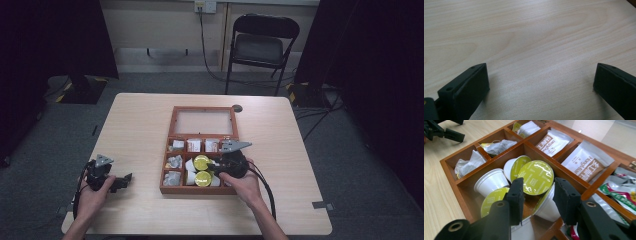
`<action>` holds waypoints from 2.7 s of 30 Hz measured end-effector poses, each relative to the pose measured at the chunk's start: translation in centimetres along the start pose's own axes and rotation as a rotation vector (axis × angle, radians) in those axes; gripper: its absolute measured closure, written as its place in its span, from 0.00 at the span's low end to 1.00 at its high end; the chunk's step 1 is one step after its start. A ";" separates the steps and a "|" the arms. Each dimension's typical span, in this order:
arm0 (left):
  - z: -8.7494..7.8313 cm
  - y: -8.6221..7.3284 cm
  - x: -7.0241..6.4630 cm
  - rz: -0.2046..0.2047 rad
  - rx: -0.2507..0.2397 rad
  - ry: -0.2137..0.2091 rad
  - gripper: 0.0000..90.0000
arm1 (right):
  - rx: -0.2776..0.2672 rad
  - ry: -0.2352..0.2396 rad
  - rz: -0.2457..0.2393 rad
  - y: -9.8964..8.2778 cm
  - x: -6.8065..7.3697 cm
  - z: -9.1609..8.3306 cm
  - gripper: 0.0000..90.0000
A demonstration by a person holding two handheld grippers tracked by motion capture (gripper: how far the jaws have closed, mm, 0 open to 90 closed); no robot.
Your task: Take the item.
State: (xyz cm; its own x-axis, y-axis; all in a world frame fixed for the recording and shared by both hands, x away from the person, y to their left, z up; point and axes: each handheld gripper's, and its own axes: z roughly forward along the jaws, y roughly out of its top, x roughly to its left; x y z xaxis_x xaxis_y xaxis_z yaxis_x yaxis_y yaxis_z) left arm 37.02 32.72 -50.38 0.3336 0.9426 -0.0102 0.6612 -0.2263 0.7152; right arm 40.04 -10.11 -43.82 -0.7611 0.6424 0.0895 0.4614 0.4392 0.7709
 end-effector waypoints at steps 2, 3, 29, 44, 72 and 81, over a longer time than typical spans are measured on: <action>0.0 0.0 0.0 0.000 0.000 0.000 0.00 | -0.001 0.006 0.001 0.0 0.0 0.1 0.69; 0.0 0.0 0.0 0.000 0.000 0.000 0.00 | 0.004 0.024 -0.003 -0.1 0.3 0.4 0.69; 0.0 0.0 0.0 0.000 0.000 0.000 0.00 | 0.093 0.100 -0.052 -0.9 2.7 2.5 0.44; 0.0 0.0 0.0 0.001 0.000 0.001 0.00 | 0.137 0.095 -0.048 -0.9 2.8 3.3 0.44; 0.0 0.0 0.0 0.001 -0.001 0.001 0.00 | 0.146 0.096 -0.085 -1.0 2.9 3.0 0.62; 0.0 0.0 0.0 0.000 -0.001 0.002 0.00 | 0.167 0.102 -0.073 -1.0 3.0 3.4 0.59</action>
State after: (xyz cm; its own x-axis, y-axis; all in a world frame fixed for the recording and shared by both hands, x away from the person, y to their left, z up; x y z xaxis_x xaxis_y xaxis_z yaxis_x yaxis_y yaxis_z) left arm 37.02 32.72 -50.39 0.3326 0.9430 -0.0087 0.6602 -0.2262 0.7162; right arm 38.83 -6.49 -46.44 -0.8334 0.5422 0.1070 0.4661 0.5855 0.6633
